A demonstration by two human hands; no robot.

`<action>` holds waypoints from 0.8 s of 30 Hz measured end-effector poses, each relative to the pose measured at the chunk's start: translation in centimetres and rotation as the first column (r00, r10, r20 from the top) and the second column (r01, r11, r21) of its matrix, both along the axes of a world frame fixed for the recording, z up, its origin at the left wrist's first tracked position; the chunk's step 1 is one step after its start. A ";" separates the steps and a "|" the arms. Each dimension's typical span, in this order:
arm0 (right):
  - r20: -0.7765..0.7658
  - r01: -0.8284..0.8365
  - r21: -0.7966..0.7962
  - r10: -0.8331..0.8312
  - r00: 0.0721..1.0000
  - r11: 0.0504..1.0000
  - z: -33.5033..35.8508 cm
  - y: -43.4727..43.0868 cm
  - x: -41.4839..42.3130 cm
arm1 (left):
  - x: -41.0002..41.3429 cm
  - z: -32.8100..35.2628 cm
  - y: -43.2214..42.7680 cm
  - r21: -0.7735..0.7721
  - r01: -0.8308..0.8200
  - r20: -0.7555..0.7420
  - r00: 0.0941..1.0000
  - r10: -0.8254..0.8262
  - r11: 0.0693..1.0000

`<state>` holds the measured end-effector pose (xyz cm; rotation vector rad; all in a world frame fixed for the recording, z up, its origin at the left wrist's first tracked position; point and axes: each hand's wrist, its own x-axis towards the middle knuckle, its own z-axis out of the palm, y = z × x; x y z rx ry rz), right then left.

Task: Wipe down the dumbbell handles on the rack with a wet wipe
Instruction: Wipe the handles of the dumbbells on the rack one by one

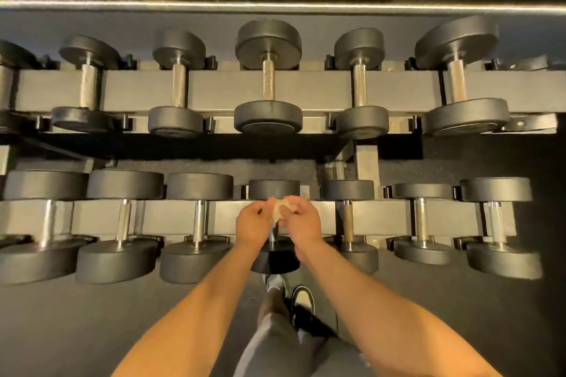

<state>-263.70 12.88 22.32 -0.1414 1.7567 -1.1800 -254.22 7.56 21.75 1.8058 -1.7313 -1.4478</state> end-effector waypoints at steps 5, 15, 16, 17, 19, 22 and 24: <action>-0.016 -0.147 0.069 0.148 0.989 0.987 -4.1 1.9 2.4 | 1.4 -4.0 2.0 0.086 -0.136 0.072 0.989 0.130 0.987; -0.051 -0.082 0.109 0.088 0.995 0.991 -12.4 1.7 4.0 | 1.9 -11.4 2.5 0.164 -0.062 -0.163 0.983 0.089 0.985; -0.081 -0.109 0.082 0.115 0.990 0.991 -13.1 1.6 3.9 | 2.0 -12.1 2.2 0.168 -0.077 -0.167 0.980 0.105 0.983; -0.129 -0.149 0.054 0.155 0.979 0.987 -13.8 1.6 3.8 | 2.1 -12.8 1.8 0.171 -0.104 -0.165 0.977 0.133 0.980; -0.290 -0.214 0.056 0.221 0.931 0.975 -15.3 1.3 3.6 | 1.8 -14.2 0.9 0.134 -0.191 -0.167 0.963 0.212 0.972; -0.401 -0.212 0.133 0.249 0.882 0.968 -17.8 1.0 3.5 | 0.8 -16.3 -0.4 0.009 -0.208 -0.181 0.962 0.206 0.978; -0.396 -0.231 0.151 0.273 0.877 0.961 -18.8 1.1 3.7 | 0.2 -17.2 -0.7 0.013 -0.132 -0.175 0.976 0.132 0.991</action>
